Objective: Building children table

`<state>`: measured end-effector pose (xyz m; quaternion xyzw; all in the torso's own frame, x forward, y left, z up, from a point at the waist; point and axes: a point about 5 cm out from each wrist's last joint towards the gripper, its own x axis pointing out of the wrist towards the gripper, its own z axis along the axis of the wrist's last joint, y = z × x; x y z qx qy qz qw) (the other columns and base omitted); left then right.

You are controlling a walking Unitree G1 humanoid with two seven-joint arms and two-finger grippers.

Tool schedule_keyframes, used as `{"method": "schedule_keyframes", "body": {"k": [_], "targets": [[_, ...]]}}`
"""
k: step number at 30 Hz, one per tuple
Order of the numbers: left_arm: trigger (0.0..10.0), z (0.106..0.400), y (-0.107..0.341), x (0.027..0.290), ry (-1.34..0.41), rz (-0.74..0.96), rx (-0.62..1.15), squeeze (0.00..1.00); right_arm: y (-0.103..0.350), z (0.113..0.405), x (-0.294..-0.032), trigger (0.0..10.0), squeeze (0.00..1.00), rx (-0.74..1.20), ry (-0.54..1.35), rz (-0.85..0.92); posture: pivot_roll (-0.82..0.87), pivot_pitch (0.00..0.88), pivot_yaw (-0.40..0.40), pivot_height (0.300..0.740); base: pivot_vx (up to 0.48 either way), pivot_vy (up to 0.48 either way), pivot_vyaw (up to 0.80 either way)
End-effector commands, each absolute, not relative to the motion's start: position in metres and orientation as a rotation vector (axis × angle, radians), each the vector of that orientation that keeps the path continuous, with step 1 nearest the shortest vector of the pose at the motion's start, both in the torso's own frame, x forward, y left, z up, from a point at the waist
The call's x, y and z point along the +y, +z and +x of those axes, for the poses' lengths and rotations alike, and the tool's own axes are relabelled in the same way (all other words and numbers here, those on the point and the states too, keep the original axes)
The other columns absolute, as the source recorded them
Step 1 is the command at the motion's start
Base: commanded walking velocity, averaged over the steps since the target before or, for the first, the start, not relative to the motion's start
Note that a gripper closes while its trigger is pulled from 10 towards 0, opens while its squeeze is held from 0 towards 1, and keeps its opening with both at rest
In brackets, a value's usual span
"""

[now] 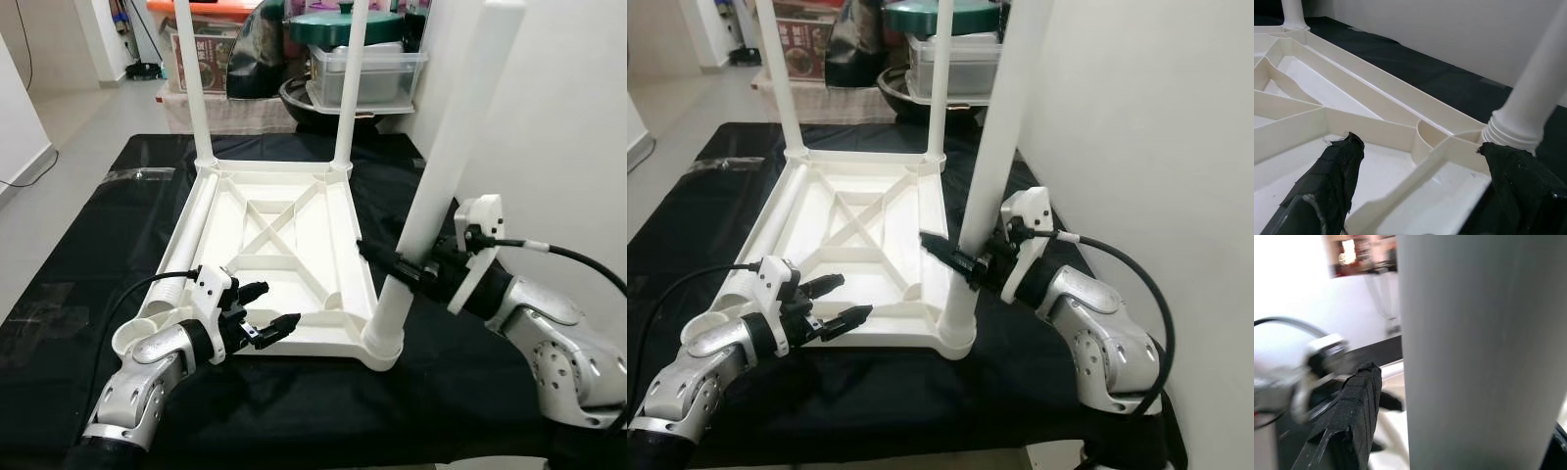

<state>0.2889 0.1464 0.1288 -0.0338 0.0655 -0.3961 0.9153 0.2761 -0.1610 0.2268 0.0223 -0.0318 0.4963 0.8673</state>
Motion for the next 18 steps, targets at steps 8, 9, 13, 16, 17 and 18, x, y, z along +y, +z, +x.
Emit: {"method": "schedule_keyframes", "body": {"k": [8, 9, 13, 16, 17, 18], "targets": [[10.0, 0.285, 0.128, 0.149, -0.806, -0.073, 0.140, 0.00, 0.198, 0.312, -0.158, 0.0, 0.00, 0.030, 0.800, 0.144, 0.12, 0.000, -0.093, 0.740, 0.000, 0.000, 0.00], [10.0, 0.285, 0.128, 0.149, -0.806, -0.073, 0.140, 0.00, 0.198, 0.312, -0.158, 0.0, 0.00, 0.030, 0.800, 0.144, 0.12, 0.000, -0.093, 0.740, 0.000, 0.000, 0.00], [10.0, 0.287, 0.128, 0.152, -0.808, -0.065, 0.147, 0.00, 0.183, 0.323, -0.174, 0.0, 0.00, 0.100, 0.394, 0.175, 0.11, 0.000, -0.087, 0.740, 0.000, 0.000, 0.00], [10.0, 0.287, 0.128, 0.152, -0.808, -0.065, 0.147, 0.00, 0.174, 0.321, -0.185, 0.0, 0.00, 0.160, 0.191, 0.149, 0.10, 0.000, -0.087, 0.740, 0.000, 0.000, 0.00], [10.0, 0.286, 0.128, 0.151, -0.808, -0.066, 0.146, 0.00, 0.168, 0.315, -0.195, 0.0, 0.00, 0.190, 0.010, 0.117, 0.11, 0.000, -0.086, 0.740, 0.000, 0.000, 0.00], [10.0, 0.286, 0.128, 0.151, -0.808, -0.066, 0.146, 0.00, 0.168, 0.315, -0.195, 0.0, 0.00, 0.190, 0.010, 0.117, 0.11, 0.000, -0.086, 0.740, 0.000, 0.000, 0.00]]}}
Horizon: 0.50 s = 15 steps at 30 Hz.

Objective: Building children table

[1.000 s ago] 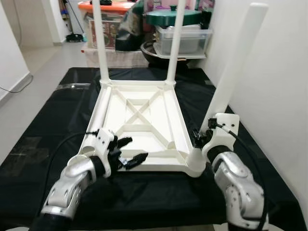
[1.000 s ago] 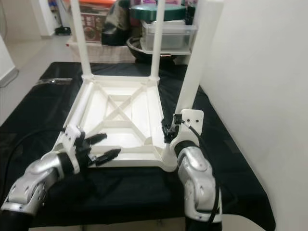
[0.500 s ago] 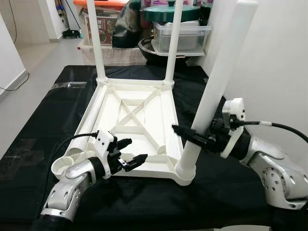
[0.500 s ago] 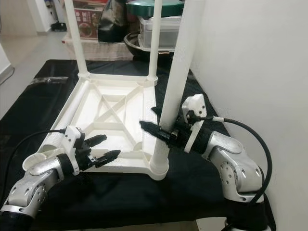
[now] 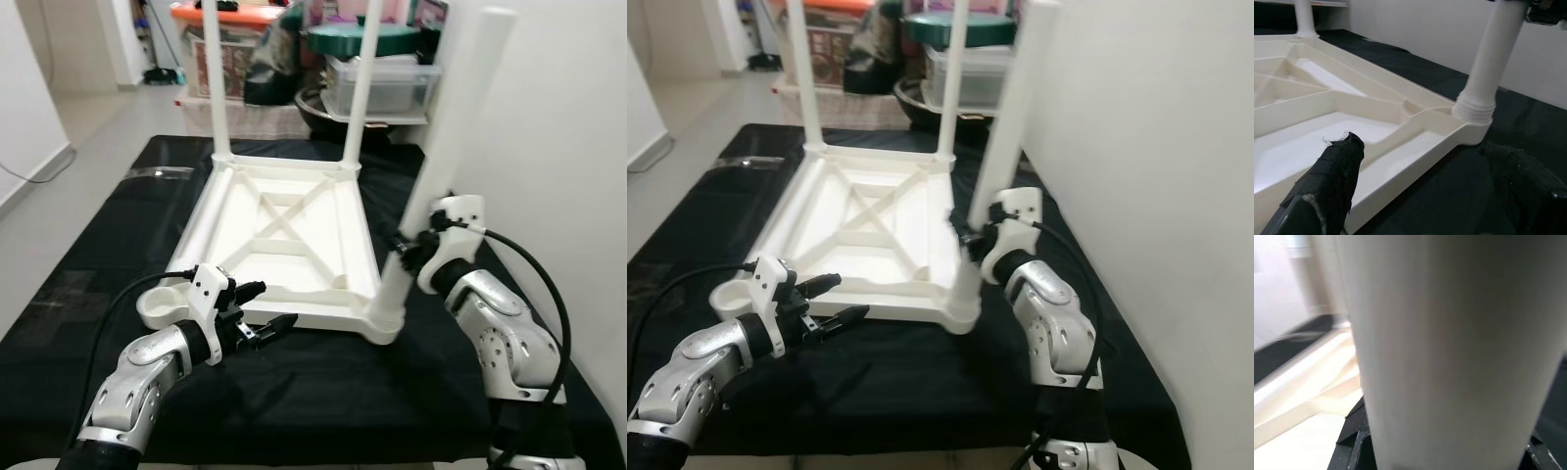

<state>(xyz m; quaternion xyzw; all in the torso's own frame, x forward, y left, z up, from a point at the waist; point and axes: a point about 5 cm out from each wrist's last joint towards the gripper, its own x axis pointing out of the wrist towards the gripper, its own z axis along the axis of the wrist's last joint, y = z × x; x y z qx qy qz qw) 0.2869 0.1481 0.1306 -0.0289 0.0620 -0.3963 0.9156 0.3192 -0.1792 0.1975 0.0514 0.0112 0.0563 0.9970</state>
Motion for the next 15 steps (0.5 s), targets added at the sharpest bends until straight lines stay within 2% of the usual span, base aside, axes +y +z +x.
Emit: {"method": "schedule_keyframes", "body": {"k": [1, 2, 3, 4, 5, 7, 8, 9, 10, 11, 12, 15], "targets": [[10.0, 0.285, 0.128, 0.151, -0.810, -0.071, 0.147, 0.00, 0.168, 0.304, -0.192, 0.0, 0.00, 0.191, -0.107, 0.113, 0.10, 0.000, -0.080, 0.740, 0.000, 0.000, 0.00], [10.0, 0.285, 0.128, 0.151, -0.810, -0.071, 0.147, 0.00, 0.168, 0.304, -0.192, 0.0, 0.00, 0.191, -0.107, 0.113, 0.10, 0.000, -0.080, 0.740, 0.000, 0.000, 0.00], [10.0, 0.284, 0.127, 0.150, -0.813, -0.073, 0.152, 0.00, 0.171, 0.293, -0.175, 10.0, 0.00, 0.181, -0.110, 0.127, 0.09, 0.000, -0.069, 0.740, 0.000, 0.000, 0.00], [10.0, 0.284, 0.126, 0.150, -0.816, -0.075, 0.156, 0.00, 0.178, 0.287, -0.157, 10.0, 0.00, 0.155, -0.061, 0.130, 0.09, 0.000, -0.061, 0.740, 0.000, 0.000, 0.00], [10.0, 0.284, 0.126, 0.150, -0.816, -0.075, 0.156, 0.00, 0.178, 0.287, -0.157, 10.0, 0.00, 0.155, -0.061, 0.130, 0.09, 0.000, -0.061, 0.740, 0.000, 0.000, 0.00], [10.0, 0.285, 0.126, 0.149, -0.823, -0.073, 0.159, 0.00, 0.189, 0.282, -0.128, 10.0, 0.00, 0.083, 0.104, 0.194, 0.08, 0.000, -0.052, 0.740, 0.000, 0.000, 0.00], [10.0, 0.285, 0.126, 0.149, -0.823, -0.073, 0.159, 0.00, 0.189, 0.282, -0.128, 10.0, 0.00, 0.083, 0.104, 0.194, 0.08, 0.000, -0.052, 0.740, 0.000, 0.000, 0.00], [10.0, 0.287, 0.127, 0.148, -0.826, -0.070, 0.159, 0.00, 0.193, 0.282, -0.126, 10.0, 1.00, 0.052, 0.138, 0.228, 0.08, 0.000, -0.051, 0.740, 0.000, 0.000, 0.00], [10.0, 0.289, 0.128, 0.147, -0.829, -0.069, 0.154, 0.00, 0.199, 0.284, -0.123, 10.0, 1.00, 0.025, 0.262, 0.256, 0.08, 0.000, -0.059, 0.740, 0.000, 0.000, 0.00], [10.0, 0.289, 0.128, 0.147, -0.829, -0.069, 0.154, 0.00, 0.199, 0.284, -0.123, 10.0, 1.00, 0.025, 0.262, 0.256, 0.08, 0.000, -0.059, 0.740, 0.000, 0.000, 0.00], [10.0, 0.290, 0.129, 0.147, -0.830, -0.068, 0.149, 0.00, 0.208, 0.286, -0.125, 10.0, 1.00, -0.006, 0.416, 0.260, 0.08, 0.000, -0.063, 0.740, 0.000, 0.000, 0.00], [10.0, 0.291, 0.130, 0.146, -0.830, -0.067, 0.146, 0.00, 0.215, 0.286, -0.127, 10.0, 1.00, -0.026, 0.524, 0.259, 0.08, 0.000, -0.065, 0.740, 0.000, 0.000, 0.00]]}}
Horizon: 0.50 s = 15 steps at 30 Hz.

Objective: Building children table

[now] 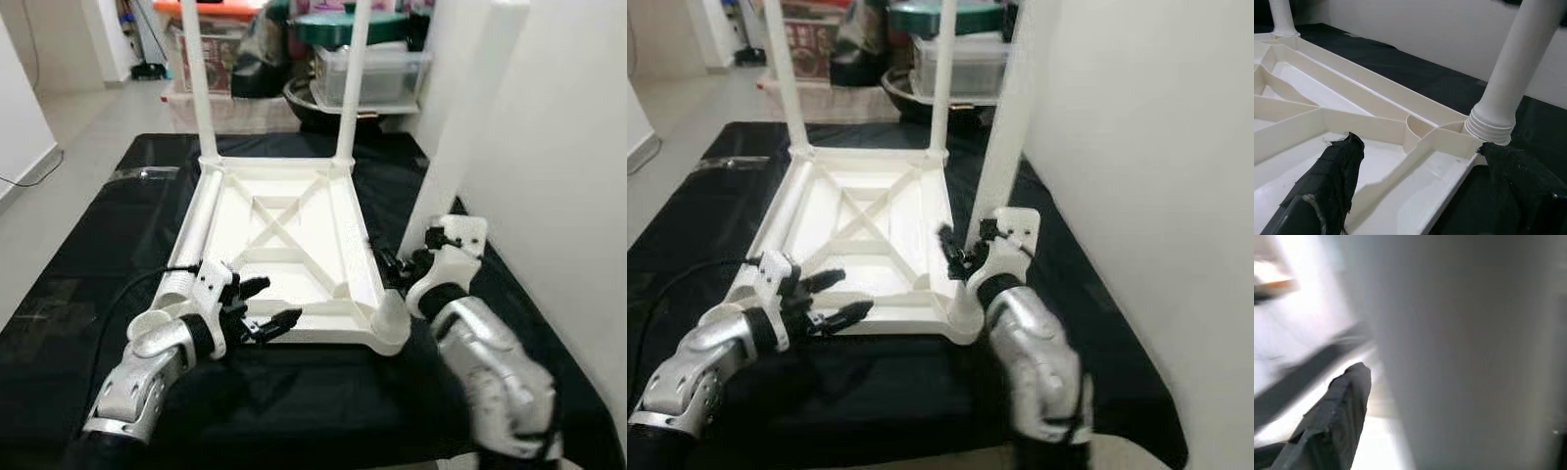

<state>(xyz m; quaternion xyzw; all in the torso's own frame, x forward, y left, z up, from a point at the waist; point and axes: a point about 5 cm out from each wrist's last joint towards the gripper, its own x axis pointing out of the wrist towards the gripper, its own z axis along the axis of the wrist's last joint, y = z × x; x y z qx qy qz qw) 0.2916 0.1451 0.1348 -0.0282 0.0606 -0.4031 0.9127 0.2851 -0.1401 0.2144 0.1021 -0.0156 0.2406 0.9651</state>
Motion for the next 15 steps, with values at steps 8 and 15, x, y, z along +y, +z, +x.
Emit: {"method": "schedule_keyframes", "body": {"k": [8, 15], "targets": [[10.0, 0.287, 0.128, 0.148, -0.805, -0.079, 0.141, 0.00, 0.222, 0.255, -0.126, 8.7, 0.00, -0.048, 1.161, 0.066, 0.12, 0.000, -0.099, 0.740, 0.000, 0.000, 0.00], [10.0, 0.286, 0.128, 0.151, -0.796, -0.073, 0.143, 0.00, 0.202, 0.270, -0.126, 0.0, 0.00, 0.033, 1.056, 0.072, 0.12, 0.000, -0.098, 0.740, 0.000, 0.000, 0.00]]}}
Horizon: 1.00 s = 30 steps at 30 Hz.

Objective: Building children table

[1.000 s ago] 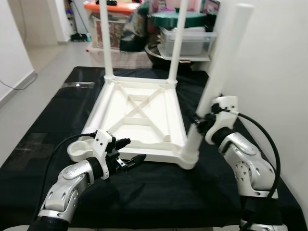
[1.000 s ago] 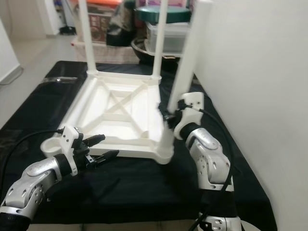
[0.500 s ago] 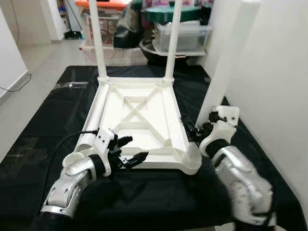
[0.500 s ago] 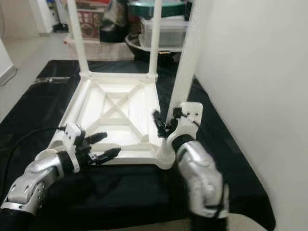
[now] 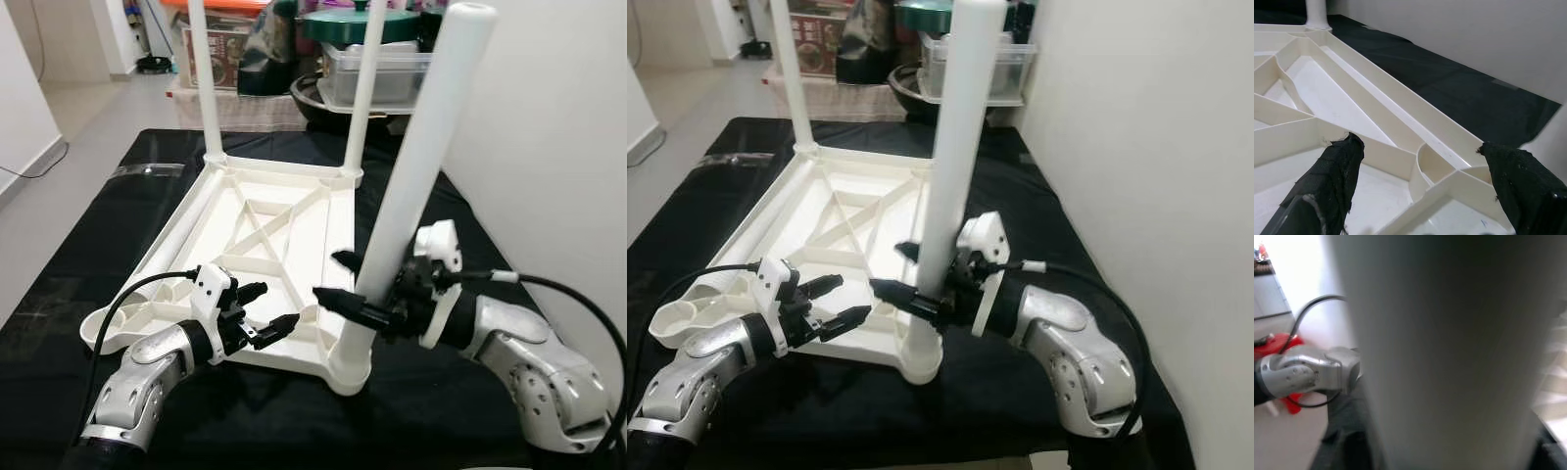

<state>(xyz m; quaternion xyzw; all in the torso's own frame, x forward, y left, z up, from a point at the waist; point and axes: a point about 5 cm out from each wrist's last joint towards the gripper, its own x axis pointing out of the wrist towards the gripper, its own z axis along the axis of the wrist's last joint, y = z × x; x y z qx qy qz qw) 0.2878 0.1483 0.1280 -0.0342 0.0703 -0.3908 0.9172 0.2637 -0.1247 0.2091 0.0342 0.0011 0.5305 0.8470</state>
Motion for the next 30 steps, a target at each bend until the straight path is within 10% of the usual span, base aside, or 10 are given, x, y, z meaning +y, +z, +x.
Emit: {"method": "schedule_keyframes", "body": {"k": [1, 5, 8, 12, 13, 17, 18, 23, 24, 30], "targets": [[10.0, 0.286, 0.128, 0.151, -0.795, -0.071, 0.144, 0.00, 0.199, 0.278, -0.128, 0.0, 0.00, 0.045, 0.981, 0.077, 0.12, 0.000, -0.098, 0.740, 0.000, 0.000, 0.00], [10.0, 0.287, 0.128, 0.151, -0.800, -0.073, 0.143, 0.00, 0.188, 0.302, -0.142, 0.0, 0.00, 0.109, 0.640, 0.096, 0.11, 0.000, -0.094, 0.740, 0.000, 0.000, 0.00], [10.0, 0.288, 0.128, 0.148, -0.808, -0.070, 0.144, 0.00, 0.165, 0.306, -0.184, 0.0, 0.00, 0.239, -0.048, 0.100, 0.10, 0.000, -0.092, 0.740, 0.000, 0.000, 0.00], [10.0, 0.288, 0.128, 0.148, -0.809, -0.070, 0.144, 0.00, 0.163, 0.298, -0.189, 0.0, 0.00, 0.252, -0.151, 0.103, 0.10, 0.000, -0.090, 0.740, 0.000, 0.000, 0.00], [10.0, 0.288, 0.128, 0.149, -0.808, -0.074, 0.143, 0.00, 0.163, 0.289, -0.183, 10.0, 0.00, 0.250, -0.154, 0.113, 0.10, 0.000, -0.083, 0.740, 0.000, 0.000, 0.00], [10.0, 0.284, 0.126, 0.148, -0.818, -0.080, 0.152, 0.00, 0.176, 0.276, -0.154, 10.0, 0.00, 0.180, 0.031, 0.102, 0.07, 0.000, -0.061, 0.740, 0.000, 0.000, 0.00], [10.0, 0.284, 0.126, 0.146, -0.829, -0.084, 0.157, 0.00, 0.185, 0.271, -0.144, 10.0, 1.00, 0.122, 0.145, 0.121, 0.07, 0.000, -0.055, 0.740, 0.000, 0.000, 0.00], [10.0, 0.285, 0.126, 0.142, -0.846, -0.087, 0.158, 0.00, 0.199, 0.269, -0.134, 10.0, 1.00, 0.056, 0.384, 0.130, 0.07, 0.000, -0.058, 0.740, 0.000, 0.000, 0.00], [10.0, 0.286, 0.126, 0.141, -0.845, -0.090, 0.153, 0.00, 0.205, 0.269, -0.131, 10.0, 0.00, 0.044, 0.519, 0.132, 0.07, 0.000, -0.065, 0.740, 0.000, 0.000, 0.00], [10.0, 0.284, 0.125, 0.141, -0.840, -0.095, 0.151, 0.00, 0.238, 0.243, -0.130, 10.0, 0.00, -0.127, 1.109, 0.002, 0.09, 0.000, -0.086, 0.740, 0.000, 0.000, 0.00]]}}
